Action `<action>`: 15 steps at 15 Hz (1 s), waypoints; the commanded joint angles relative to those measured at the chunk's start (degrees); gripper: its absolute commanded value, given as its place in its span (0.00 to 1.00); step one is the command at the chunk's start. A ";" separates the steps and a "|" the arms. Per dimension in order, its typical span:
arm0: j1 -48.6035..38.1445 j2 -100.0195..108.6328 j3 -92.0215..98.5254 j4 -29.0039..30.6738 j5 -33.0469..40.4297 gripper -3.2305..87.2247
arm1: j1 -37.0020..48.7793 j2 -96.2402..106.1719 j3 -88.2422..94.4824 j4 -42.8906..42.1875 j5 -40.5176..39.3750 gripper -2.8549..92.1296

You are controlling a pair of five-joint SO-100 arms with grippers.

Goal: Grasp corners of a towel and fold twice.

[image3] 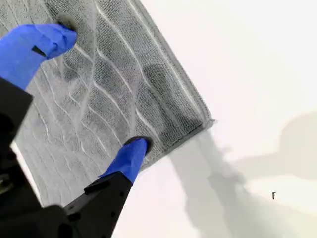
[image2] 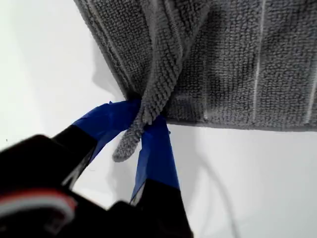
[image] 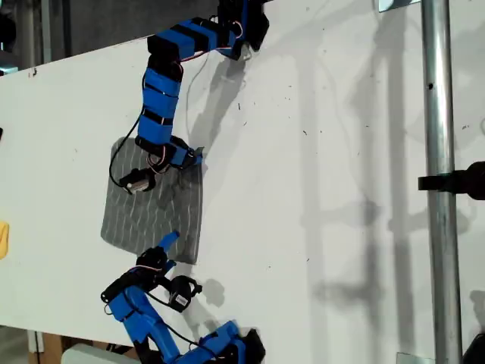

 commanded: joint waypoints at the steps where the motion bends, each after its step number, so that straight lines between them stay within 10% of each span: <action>1: -1.85 0.53 1.85 -3.08 -0.53 0.46 | -1.23 4.04 0.35 -0.62 0.44 0.03; 10: -4.31 -11.34 10.11 -13.45 -1.58 0.43 | -2.11 12.66 7.29 -1.67 0.97 0.03; 15: -1.58 -15.03 4.39 -10.81 -3.60 0.15 | -1.49 12.66 8.79 -3.16 1.14 0.03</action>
